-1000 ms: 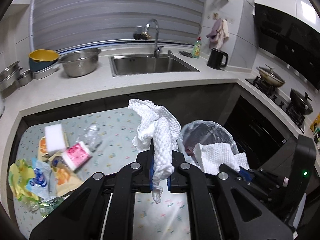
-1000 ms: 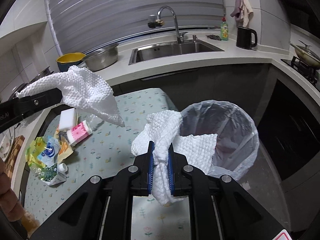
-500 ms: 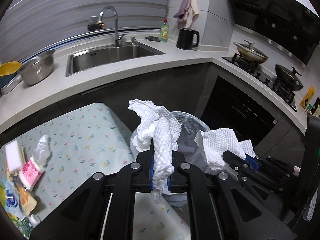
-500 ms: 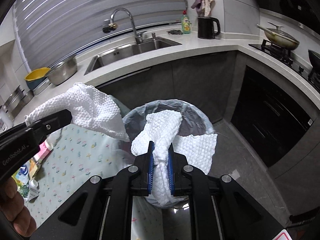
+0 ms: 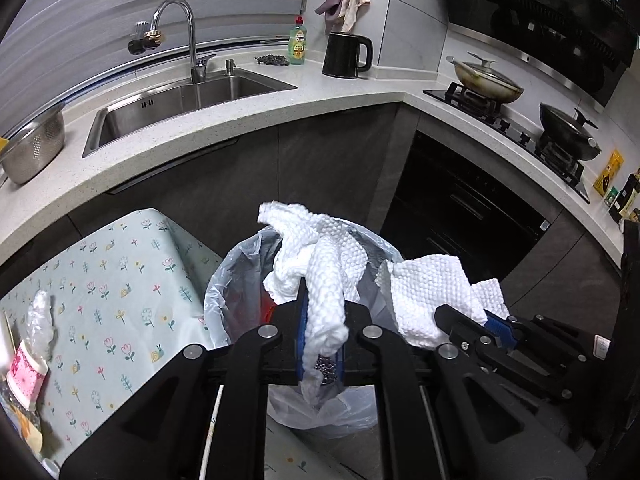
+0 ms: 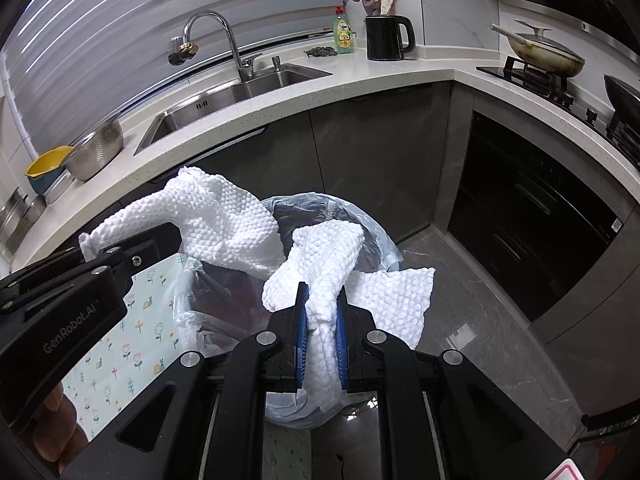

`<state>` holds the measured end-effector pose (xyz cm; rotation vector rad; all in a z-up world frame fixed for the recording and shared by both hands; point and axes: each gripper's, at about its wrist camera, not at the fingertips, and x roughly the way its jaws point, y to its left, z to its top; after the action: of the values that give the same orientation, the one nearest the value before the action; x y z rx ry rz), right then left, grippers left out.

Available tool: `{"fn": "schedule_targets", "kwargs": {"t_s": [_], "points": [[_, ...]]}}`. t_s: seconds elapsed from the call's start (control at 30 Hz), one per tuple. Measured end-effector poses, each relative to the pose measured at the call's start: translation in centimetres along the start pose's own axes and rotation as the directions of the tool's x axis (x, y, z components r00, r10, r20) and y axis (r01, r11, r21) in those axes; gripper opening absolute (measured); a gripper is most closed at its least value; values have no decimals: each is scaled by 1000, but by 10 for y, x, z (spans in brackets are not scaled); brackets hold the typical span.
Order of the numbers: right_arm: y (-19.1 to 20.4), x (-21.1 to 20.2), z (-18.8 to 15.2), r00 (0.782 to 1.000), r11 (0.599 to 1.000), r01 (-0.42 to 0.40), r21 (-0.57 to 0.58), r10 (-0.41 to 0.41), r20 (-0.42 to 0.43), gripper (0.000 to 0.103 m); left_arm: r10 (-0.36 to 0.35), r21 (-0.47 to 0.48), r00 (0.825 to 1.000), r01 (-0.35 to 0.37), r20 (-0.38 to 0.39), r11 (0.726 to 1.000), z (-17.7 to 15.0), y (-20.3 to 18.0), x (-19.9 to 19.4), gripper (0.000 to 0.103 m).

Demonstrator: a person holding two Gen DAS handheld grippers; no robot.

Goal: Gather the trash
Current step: 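Open both grippers to drop the paper towels into the bin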

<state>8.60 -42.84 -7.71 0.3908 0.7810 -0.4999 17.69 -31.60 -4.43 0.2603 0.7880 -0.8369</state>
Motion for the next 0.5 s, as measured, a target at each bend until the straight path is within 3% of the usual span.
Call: {"fn": "schedule_targets", "kwargs": {"t_s": [0.07,0.23,0.5], "points": [[1,3,1,1000,1000,2,-4,-2,-4,11,7,-1,1000,-7,-1,1000,1,4,2,32],[4,10,6,1000,1000,-7,6,7,-5,12,12,-16,1000,-12,17,1000,2,14,-2,58],[22,17,18,999,999,-43,-1,43,9,17,51,-89,998,-46,43,995,1,40,-20,65]]}}
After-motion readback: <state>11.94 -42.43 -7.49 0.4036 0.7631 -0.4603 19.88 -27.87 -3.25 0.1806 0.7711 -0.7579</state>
